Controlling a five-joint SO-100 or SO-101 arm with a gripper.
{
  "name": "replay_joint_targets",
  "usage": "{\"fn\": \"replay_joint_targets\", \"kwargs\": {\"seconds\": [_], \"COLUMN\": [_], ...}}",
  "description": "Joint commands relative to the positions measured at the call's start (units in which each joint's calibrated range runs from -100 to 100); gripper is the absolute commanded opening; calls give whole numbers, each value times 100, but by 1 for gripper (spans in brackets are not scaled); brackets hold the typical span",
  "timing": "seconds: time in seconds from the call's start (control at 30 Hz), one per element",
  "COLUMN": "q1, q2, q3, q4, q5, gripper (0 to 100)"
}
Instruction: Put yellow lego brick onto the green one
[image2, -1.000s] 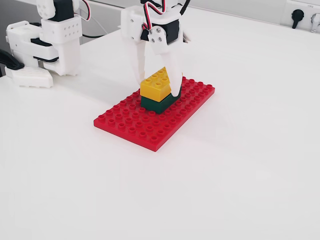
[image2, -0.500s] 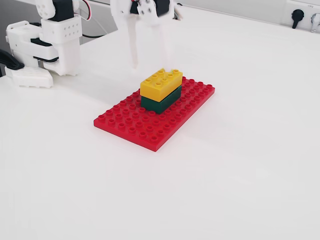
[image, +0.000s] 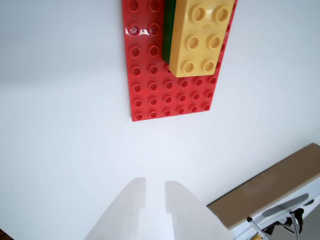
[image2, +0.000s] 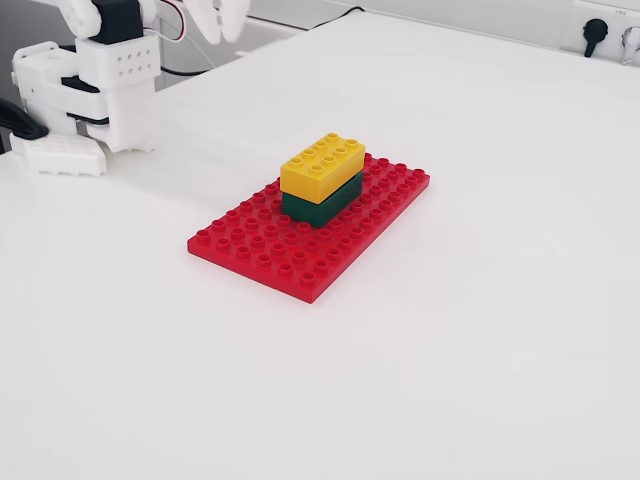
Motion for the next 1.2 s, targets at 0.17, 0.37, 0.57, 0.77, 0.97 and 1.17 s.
{"fn": "replay_joint_targets", "kwargs": {"seconds": [0.17, 0.37, 0.57, 0.77, 0.97, 1.17], "q1": [55, -122, -439, -549, -498, -557], "q2": [-3085, -4392, -5422, -5515, -5422, -5422], "q3": [2169, 4772, 7167, 7068, 7023, 7023], "q4": [-1056, -2526, -3374, -2440, -2327, -2327], "q5": [-51, -119, -119, -166, -161, -134], "gripper": [2, 1, 1, 1, 1, 2]}}
